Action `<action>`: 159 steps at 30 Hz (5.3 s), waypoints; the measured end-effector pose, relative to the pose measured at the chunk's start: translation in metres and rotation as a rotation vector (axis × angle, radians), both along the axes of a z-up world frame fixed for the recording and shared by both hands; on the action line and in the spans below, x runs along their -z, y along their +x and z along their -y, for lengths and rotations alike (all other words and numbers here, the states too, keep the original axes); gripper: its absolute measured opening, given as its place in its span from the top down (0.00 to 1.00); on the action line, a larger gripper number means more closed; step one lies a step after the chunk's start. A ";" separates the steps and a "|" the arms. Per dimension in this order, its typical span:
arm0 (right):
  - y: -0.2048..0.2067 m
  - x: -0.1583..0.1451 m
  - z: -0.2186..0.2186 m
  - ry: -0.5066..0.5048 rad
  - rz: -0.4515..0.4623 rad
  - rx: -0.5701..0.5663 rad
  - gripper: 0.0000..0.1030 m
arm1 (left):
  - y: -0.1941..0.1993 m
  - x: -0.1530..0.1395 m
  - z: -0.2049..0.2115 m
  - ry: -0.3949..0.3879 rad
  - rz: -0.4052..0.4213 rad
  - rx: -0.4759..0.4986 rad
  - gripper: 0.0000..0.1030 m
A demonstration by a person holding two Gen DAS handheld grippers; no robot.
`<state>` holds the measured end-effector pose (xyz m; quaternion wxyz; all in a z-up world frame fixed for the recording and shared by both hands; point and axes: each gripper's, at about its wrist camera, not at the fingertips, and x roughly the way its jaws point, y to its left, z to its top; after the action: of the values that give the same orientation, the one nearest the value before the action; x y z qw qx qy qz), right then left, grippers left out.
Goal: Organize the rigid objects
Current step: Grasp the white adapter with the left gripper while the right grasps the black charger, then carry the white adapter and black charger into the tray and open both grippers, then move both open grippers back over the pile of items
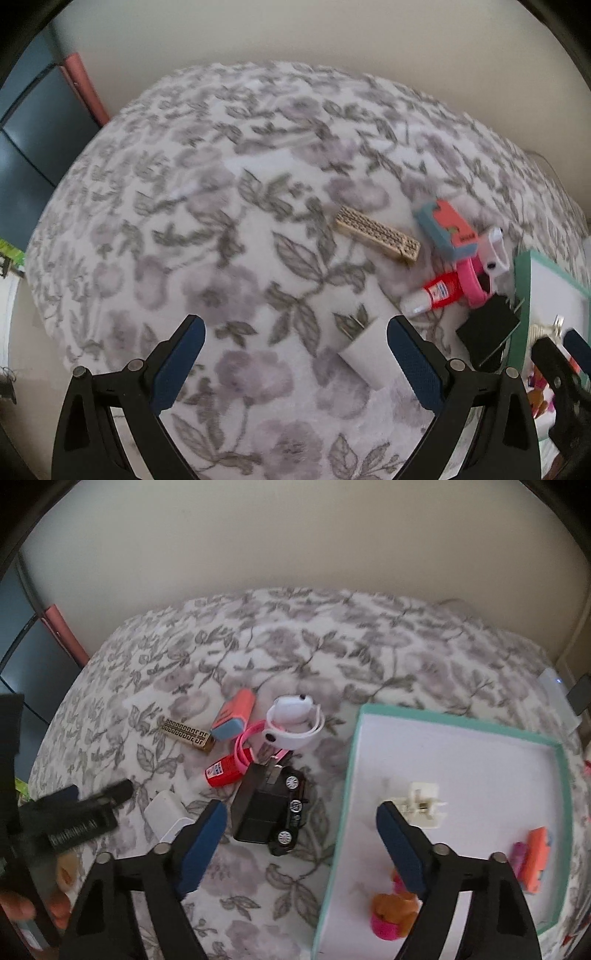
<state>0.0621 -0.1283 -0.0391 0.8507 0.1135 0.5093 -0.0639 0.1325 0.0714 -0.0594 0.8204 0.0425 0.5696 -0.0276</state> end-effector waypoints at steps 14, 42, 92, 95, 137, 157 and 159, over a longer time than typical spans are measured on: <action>0.020 0.026 -0.004 0.098 -0.047 -0.001 0.56 | -0.012 0.034 0.023 -0.051 -0.062 0.107 0.04; 0.025 0.025 -0.031 0.102 -0.036 -0.116 0.72 | -0.018 0.049 0.024 -0.032 -0.090 0.097 0.50; -0.027 -0.056 0.093 -0.032 0.082 0.208 0.71 | -0.022 -0.061 0.176 -0.013 0.066 0.278 0.51; -0.038 -0.050 0.123 -0.056 0.055 0.282 0.71 | -0.030 -0.058 0.206 -0.010 0.066 0.323 0.51; -0.069 0.009 0.227 -0.152 -0.207 0.495 0.58 | -0.058 0.000 0.317 -0.013 -0.031 0.450 0.43; -0.058 0.000 0.211 -0.173 -0.182 0.454 0.03 | -0.023 -0.012 0.263 0.097 -0.015 0.276 0.10; -0.056 0.000 0.207 -0.180 -0.182 0.446 0.02 | -0.018 -0.011 0.254 0.101 -0.027 0.254 0.10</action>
<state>0.0057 -0.3358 -0.0391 0.7728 0.1406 0.5386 -0.3048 0.1143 -0.1829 -0.0486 0.7993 0.1553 0.5712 -0.1033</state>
